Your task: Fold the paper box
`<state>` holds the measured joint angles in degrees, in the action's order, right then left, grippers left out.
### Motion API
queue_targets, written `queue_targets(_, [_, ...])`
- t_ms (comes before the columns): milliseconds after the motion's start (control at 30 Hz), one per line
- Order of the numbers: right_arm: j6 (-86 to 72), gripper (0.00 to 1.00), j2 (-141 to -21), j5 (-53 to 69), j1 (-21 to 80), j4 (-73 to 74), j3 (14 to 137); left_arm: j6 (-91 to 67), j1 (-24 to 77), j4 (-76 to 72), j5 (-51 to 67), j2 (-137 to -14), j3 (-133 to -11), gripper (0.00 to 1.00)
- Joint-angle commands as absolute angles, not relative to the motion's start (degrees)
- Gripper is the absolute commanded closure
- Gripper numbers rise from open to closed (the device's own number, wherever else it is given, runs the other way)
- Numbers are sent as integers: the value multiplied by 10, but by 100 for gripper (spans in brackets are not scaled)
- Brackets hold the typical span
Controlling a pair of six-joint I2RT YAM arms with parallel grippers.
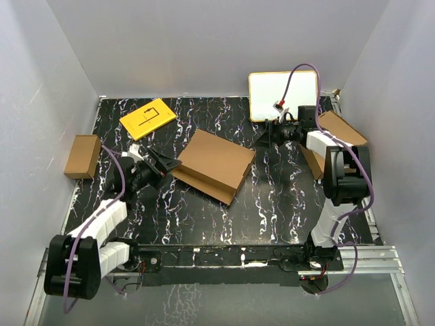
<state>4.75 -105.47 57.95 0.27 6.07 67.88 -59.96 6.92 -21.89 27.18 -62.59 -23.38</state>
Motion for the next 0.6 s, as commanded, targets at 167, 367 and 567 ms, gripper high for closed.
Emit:
queue_targets(167, [-5, 22, -1124, 610, 2, 69, 745, -623, 70, -185, 325, -518, -142, 3])
queue_targets(367, [-37, 24, -1132, 629, 2, 39, 724, -684, 116, -214, 280, -480, -102, 3])
queue_targets(567, [-64, 28, -1132, 635, 3, 15, 698, -730, 227, -294, 190, -524, -87, 3])
